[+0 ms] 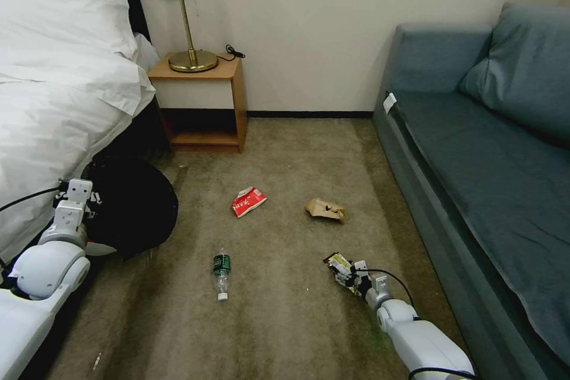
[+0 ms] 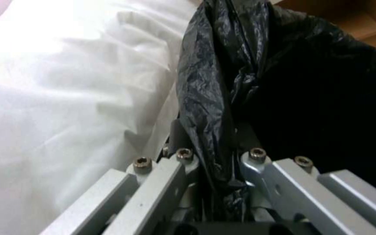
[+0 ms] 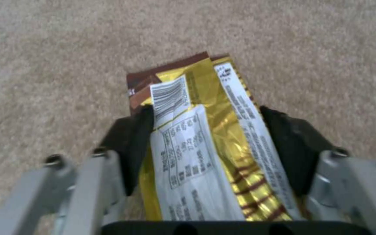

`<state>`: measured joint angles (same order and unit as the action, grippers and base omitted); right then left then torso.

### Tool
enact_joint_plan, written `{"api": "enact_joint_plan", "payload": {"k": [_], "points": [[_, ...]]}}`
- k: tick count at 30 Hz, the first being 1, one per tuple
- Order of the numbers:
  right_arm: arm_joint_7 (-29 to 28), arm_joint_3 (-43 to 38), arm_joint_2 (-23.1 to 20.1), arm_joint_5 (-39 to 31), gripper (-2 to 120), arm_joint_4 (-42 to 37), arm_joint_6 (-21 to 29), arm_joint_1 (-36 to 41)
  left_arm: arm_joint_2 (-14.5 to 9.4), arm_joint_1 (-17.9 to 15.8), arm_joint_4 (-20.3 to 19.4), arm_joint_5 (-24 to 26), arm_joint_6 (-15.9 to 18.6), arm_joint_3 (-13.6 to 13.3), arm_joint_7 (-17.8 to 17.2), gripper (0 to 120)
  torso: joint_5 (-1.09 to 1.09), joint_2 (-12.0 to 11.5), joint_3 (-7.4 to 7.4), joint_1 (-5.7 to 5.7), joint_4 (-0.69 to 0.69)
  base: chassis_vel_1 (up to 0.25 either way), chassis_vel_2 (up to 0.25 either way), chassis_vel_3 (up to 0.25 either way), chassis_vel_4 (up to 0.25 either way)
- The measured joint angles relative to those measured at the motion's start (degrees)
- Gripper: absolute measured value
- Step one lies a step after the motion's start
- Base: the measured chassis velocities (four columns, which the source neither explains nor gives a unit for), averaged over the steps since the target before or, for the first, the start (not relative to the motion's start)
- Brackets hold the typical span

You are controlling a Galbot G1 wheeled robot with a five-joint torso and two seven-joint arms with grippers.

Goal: Pick up the trash bin, then pick up the garbage on the floor and place it into the trash bin.

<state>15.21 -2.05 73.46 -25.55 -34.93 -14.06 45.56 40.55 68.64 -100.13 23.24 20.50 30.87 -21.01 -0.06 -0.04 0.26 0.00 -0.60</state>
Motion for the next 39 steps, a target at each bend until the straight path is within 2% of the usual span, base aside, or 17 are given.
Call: {"api": "enact_joint_plan", "payload": {"k": [2,7,11,13,14,17,27,33,34,39], "points": [[0.1,-0.1,0.0,0.0,54,0.0,0.0,0.1,-0.1,0.0,0.0,0.0,0.0,0.0,0.0,6,0.0,0.0,0.0,0.0,0.0,0.0,0.0,0.0,0.0],[0.8,-0.4,-0.1,-0.2,31,0.1,-0.2,0.3,-0.6,0.1,-0.2,0.2,-0.1,0.4,0.0,6,0.0,0.0,0.0,0.0,0.0,0.0,0.0,0.0,0.0],[0.9,-0.7,0.0,-0.2,22,0.3,-0.4,0.3,-0.6,0.4,-0.2,0.2,-0.2,0.4,0.0,6,0.0,0.0,0.0,0.0,0.0,0.0,0.0,0.0,0.0],[0.9,-0.8,0.1,-0.1,10,0.2,-0.4,0.4,-0.4,0.7,-0.4,0.2,-0.2,0.5,0.0,6,0.0,0.0,0.0,0.0,0.01,0.0,0.0,0.0,0.0],[0.9,-0.8,0.1,-0.1,10,0.2,-0.4,0.4,-0.4,0.7,-0.4,0.2,-0.2,0.5,0.0,6,0.0,0.0,0.0,0.0,0.01,0.0,0.0,0.0,0.0],[0.9,-1.0,0.1,0.0,0,-0.7,-0.5,0.8,-0.3,1.3,-0.6,0.0,-0.3,0.6,0.0,6,0.0,0.0,0.0,0.0,0.0,0.0,0.0,0.0,0.0],[0.1,-1.6,-0.9,0.0,0,-6.1,-0.1,2.2,-0.9,1.7,-1.3,0.0,-0.3,0.8,-0.1,6,0.01,0.0,0.0,0.0,0.0,0.0,0.0,0.0,0.0],[-0.3,-2.8,-3.5,2.5,0,-12.6,-0.5,3.5,-1.0,0.7,-1.2,0.3,-0.2,0.6,-0.1,6,0.01,0.0,0.0,0.0,0.0,0.0,0.0,0.0,0.0],[-0.3,-2.8,-5.0,2.5,0,-15.7,-0.5,3.9,-0.9,0.2,-1.0,0.4,0.0,0.3,-0.2,6,0.01,0.0,0.0,0.0,0.0,0.0,0.0,0.0,0.0],[-0.4,-1.8,-7.9,1.4,0,-21.6,-0.2,3.8,-0.5,-0.7,-0.8,0.4,0.2,-0.3,-0.3,6,0.01,0.0,0.0,0.0,0.0,0.0,0.0,0.0,0.0]]}}
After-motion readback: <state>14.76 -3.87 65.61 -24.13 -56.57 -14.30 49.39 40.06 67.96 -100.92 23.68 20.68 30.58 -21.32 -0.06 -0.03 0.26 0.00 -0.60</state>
